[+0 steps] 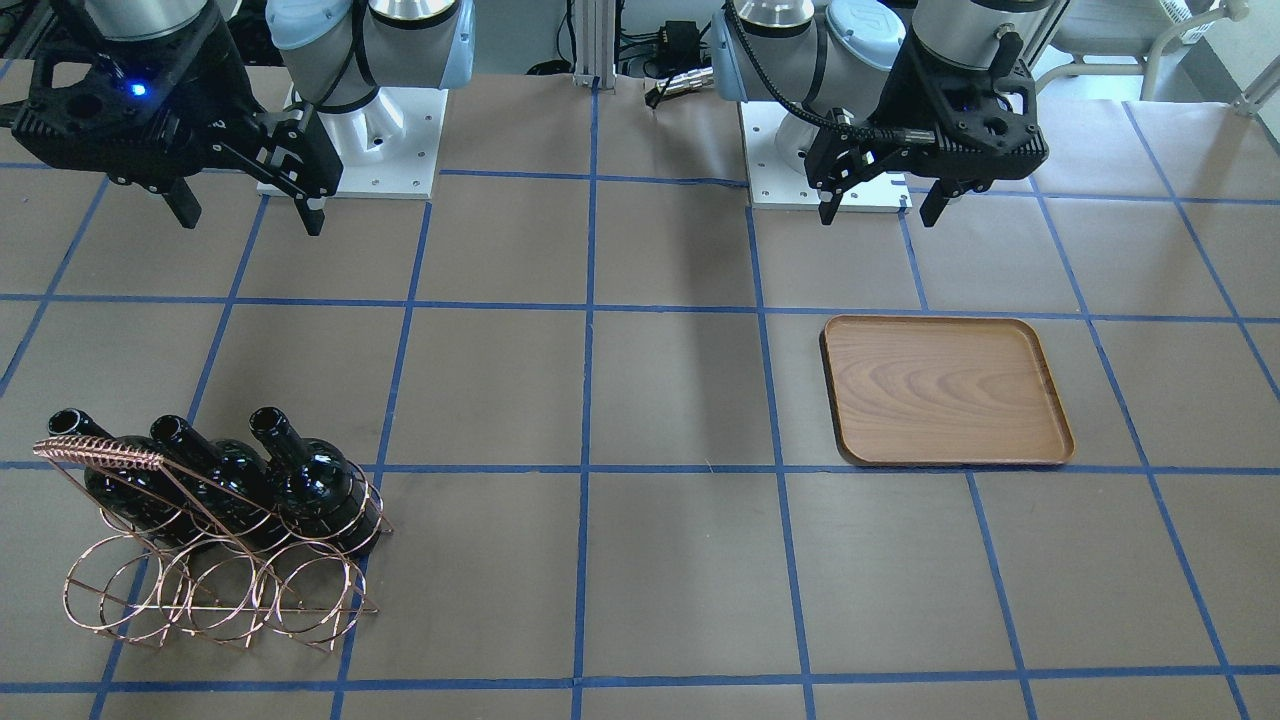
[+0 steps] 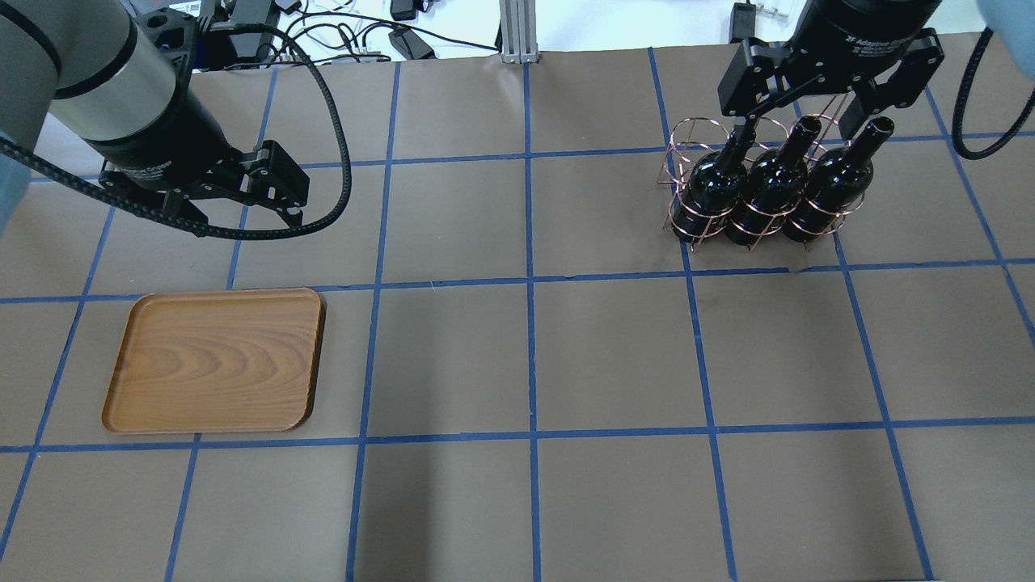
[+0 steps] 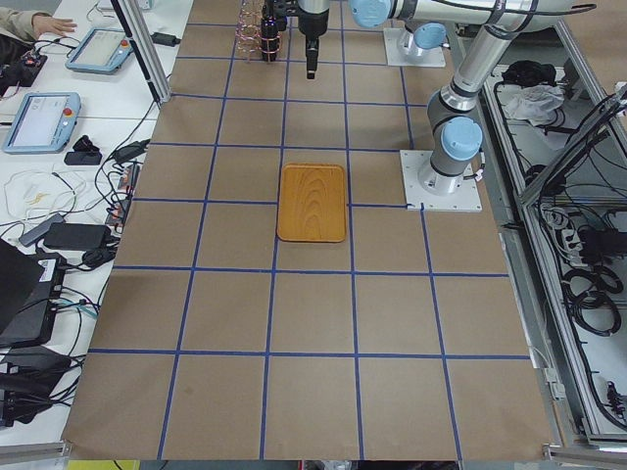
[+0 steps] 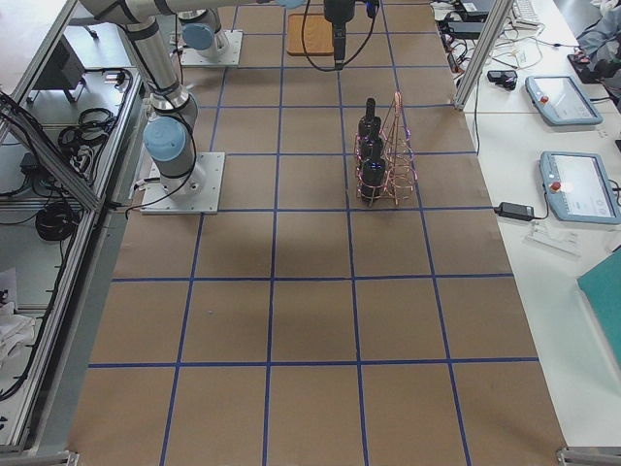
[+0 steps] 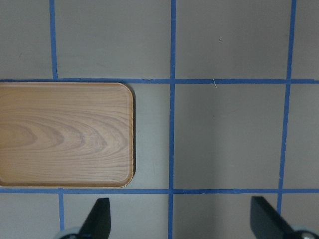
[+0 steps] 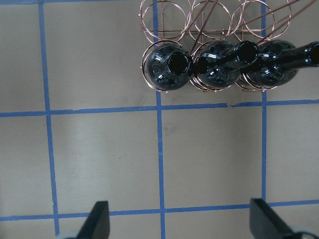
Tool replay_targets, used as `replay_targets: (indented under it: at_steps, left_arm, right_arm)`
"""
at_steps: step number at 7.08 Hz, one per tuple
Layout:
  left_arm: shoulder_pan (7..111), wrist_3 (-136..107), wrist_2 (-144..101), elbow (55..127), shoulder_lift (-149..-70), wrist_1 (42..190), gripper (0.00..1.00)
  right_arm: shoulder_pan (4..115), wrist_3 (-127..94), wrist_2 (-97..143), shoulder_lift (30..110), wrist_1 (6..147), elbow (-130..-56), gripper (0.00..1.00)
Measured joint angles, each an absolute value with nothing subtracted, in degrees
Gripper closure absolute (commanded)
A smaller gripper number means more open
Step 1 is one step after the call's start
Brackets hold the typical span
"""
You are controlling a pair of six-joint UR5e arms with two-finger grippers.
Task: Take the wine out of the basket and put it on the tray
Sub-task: 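Lower the right gripper over the middle dark bottle in the copper rack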
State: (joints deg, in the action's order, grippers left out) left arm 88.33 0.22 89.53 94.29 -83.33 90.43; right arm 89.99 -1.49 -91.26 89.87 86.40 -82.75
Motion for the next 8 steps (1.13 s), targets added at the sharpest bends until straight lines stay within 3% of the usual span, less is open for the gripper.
replay_targets:
  at_steps: [4,8]
  left_arm:
    - [88.6,-0.1,89.5,94.3,-83.3,90.7,0.0]
    - [88.7,-0.1,89.6,94.3,-83.3,91.0,0.0]
  right_arm:
    - [89.4,0.7,-90.9,88.3,87.0,-82.4,0.01]
    - [83.3,9.0,-91.0,80.5,92.4,-82.5,0.05]
